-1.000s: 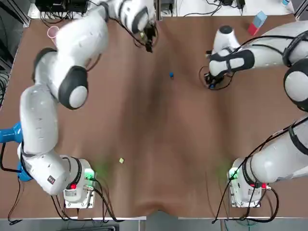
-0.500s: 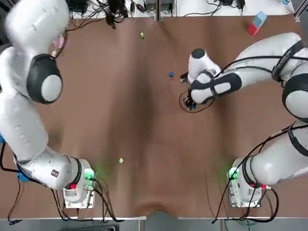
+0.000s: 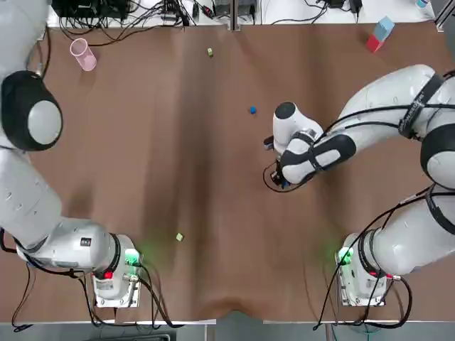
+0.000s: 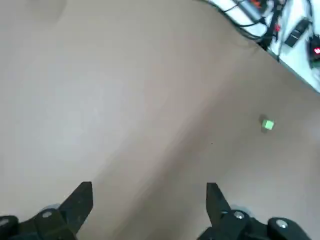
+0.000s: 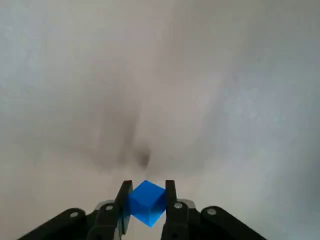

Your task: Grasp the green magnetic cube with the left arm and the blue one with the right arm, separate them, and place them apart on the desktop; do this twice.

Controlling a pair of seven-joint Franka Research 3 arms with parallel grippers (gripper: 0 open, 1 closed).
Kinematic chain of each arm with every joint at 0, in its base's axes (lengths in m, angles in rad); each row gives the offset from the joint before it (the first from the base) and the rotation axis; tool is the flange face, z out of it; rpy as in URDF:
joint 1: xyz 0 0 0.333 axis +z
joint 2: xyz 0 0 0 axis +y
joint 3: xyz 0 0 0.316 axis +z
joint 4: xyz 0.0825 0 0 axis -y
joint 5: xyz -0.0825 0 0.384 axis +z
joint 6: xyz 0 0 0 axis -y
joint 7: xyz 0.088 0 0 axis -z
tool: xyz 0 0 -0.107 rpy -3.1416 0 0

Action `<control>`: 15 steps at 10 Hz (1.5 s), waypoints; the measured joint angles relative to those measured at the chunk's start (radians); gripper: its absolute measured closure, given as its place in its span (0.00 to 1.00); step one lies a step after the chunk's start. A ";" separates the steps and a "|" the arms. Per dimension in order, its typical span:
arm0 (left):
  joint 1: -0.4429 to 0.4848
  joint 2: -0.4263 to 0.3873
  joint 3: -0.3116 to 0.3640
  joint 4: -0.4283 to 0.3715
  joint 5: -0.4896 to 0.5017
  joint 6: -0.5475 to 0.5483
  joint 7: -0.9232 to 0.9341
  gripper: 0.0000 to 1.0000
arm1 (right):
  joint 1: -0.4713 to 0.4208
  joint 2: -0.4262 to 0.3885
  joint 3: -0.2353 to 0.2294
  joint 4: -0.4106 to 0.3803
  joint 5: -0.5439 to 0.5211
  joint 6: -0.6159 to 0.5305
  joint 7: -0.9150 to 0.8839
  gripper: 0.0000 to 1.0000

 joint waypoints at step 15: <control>0.037 -0.169 -0.014 -0.110 -0.001 -0.189 0.534 0.00 | 0.048 -0.052 -0.115 0.170 0.082 0.005 0.117 0.07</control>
